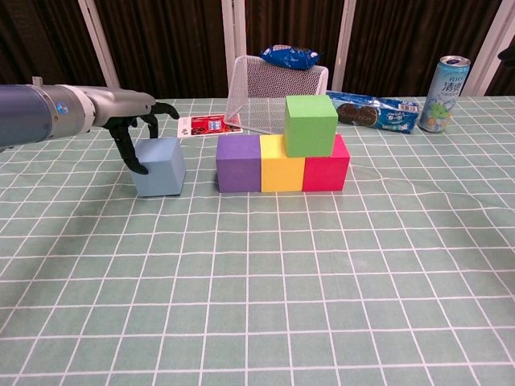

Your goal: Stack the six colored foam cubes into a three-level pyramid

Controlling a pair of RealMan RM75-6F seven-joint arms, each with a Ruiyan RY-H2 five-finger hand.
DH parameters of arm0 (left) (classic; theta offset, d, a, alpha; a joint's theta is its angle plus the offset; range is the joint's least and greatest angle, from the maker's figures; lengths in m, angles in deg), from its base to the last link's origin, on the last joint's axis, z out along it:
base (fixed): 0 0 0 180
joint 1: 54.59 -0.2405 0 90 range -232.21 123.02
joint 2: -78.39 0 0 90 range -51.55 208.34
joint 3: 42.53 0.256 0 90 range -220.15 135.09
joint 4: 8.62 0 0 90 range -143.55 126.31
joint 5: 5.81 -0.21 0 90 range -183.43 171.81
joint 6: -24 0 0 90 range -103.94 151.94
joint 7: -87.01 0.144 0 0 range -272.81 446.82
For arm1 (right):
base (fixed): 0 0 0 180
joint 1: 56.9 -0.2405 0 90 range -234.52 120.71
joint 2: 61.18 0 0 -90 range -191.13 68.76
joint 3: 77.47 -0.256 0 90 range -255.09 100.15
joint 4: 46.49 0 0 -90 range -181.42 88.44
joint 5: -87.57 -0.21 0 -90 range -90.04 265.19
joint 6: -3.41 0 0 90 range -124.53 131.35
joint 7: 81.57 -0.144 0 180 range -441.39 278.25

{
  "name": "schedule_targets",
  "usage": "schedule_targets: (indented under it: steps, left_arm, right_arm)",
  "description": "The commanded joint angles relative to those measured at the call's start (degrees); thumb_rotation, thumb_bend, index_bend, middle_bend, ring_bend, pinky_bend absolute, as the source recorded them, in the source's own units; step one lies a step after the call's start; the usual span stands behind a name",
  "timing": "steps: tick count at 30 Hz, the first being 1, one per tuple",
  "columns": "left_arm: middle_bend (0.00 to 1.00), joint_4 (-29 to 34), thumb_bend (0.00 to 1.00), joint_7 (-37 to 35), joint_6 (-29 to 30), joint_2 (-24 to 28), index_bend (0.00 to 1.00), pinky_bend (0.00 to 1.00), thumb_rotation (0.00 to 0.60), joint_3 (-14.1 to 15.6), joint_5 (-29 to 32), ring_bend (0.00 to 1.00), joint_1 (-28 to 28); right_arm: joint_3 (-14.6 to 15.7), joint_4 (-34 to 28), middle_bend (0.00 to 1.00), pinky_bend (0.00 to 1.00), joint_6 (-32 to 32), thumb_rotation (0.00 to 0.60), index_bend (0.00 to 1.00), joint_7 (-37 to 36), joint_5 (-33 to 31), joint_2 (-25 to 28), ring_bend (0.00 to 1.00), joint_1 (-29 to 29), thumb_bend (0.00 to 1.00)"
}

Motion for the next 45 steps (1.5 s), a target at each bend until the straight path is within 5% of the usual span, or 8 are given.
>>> schedule_targets:
  steps: [1,9,16,45]
  left_arm:
    - [0.41,3.8,0.31,-0.1,1.4,2.4,0.05,0.18,0.600,-0.6,0.3,0.08,-0.4]
    - [0.40,15.1,0.31,3.4,4.6,10.7,0.05,0.18,0.600,-3.4,3.1,0.08,1.8]
    - [0.40,20.0,0.31,7.7,7.2,12.3,0.06,0.18,0.600,-6.4,10.5,0.08,6.5]
    - [0.39,8.8,0.31,22.8,12.4,-2.2,0.06,0.18,0.600,-9.6,32.0,0.08,21.4]
  right_arm:
    - [-0.1,-0.2,0.00,0.00,-0.1,0.600,0.00,-0.4,0.2,0.3,0.00,0.1,0.29]
    - [0.0,-0.8,0.00,0.00,0.4,0.600,0.00,-1.5,0.9,0.8,0.00,0.2,0.29]
    - [-0.4,-0.9,0.00,0.00,0.7,0.600,0.00,-2.8,0.9,1.2,0.00,0.1,0.29]
    - [-1.2,1.2,0.00,0.00,4.5,0.600,0.00,-10.5,0.4,2.5,0.00,-0.4,0.29]
